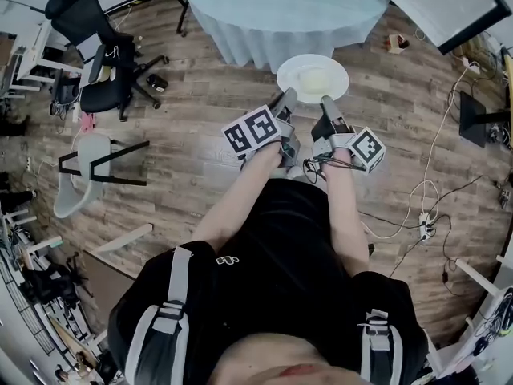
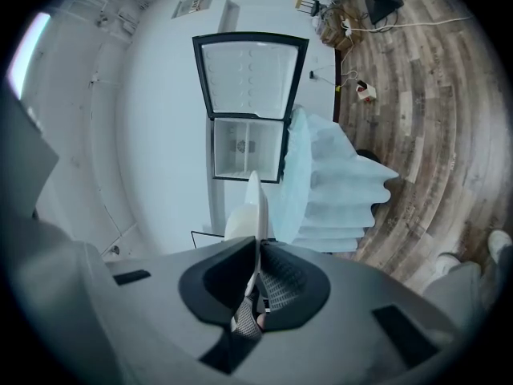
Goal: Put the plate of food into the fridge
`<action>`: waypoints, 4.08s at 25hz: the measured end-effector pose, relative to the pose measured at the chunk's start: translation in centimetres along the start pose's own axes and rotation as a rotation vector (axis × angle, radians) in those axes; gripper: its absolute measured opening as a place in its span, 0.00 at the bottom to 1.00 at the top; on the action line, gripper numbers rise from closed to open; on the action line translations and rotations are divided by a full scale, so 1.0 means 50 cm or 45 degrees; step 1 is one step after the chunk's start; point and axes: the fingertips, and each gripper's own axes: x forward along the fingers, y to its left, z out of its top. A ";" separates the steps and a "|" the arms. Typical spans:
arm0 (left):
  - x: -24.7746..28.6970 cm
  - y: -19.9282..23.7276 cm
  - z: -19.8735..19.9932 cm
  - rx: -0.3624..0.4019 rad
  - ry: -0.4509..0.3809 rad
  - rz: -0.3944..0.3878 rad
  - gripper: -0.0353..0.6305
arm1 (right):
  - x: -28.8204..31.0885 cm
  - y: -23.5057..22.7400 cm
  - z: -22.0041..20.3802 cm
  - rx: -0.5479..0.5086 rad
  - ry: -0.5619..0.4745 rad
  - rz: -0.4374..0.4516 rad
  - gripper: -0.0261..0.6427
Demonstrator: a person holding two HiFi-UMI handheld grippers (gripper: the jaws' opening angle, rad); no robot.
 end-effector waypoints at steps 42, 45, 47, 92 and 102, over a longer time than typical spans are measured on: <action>0.251 0.130 0.332 -0.093 0.069 -0.042 0.13 | 0.414 -0.004 0.063 -0.066 -0.030 -0.135 0.08; 0.275 0.139 0.312 -0.123 0.094 -0.018 0.14 | 0.413 -0.027 0.082 -0.046 -0.022 -0.163 0.08; 0.298 0.142 0.306 -0.129 0.102 -0.001 0.14 | 0.418 -0.041 0.102 -0.034 -0.017 -0.173 0.08; 0.825 0.001 0.463 -0.216 0.044 0.021 0.11 | 0.727 -0.057 0.582 -0.029 0.049 -0.167 0.09; 0.912 0.020 0.544 -0.283 0.046 -0.028 0.11 | 0.839 -0.042 0.626 -0.129 0.059 -0.235 0.09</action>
